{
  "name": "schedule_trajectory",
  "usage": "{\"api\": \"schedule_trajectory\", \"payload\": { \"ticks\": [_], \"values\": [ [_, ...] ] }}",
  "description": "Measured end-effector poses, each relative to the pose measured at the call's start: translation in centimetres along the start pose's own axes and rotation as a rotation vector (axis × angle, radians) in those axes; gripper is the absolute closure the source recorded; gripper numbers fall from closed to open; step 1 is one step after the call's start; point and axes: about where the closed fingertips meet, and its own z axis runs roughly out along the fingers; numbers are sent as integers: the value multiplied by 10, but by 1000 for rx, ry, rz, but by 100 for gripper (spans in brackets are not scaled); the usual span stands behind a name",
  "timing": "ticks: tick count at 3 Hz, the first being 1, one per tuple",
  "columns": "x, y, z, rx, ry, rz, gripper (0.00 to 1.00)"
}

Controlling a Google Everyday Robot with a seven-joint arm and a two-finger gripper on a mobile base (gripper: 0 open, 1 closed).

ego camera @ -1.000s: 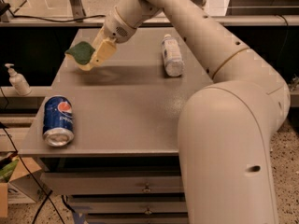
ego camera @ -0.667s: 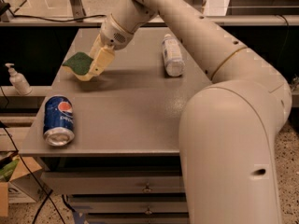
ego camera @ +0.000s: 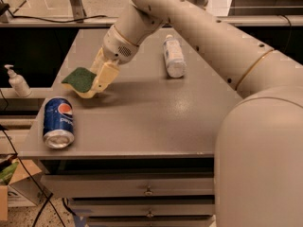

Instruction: Move sponge near pepsi can

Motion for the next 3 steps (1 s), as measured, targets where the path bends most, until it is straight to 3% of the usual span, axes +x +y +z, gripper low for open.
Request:
{"api": "schedule_trajectory", "payload": {
  "ticks": [1, 2, 3],
  "values": [
    [0, 31, 0, 12, -15, 19, 15],
    [6, 54, -9, 61, -16, 53, 0],
    [12, 68, -18, 135, -1, 93, 0]
  ]
}}
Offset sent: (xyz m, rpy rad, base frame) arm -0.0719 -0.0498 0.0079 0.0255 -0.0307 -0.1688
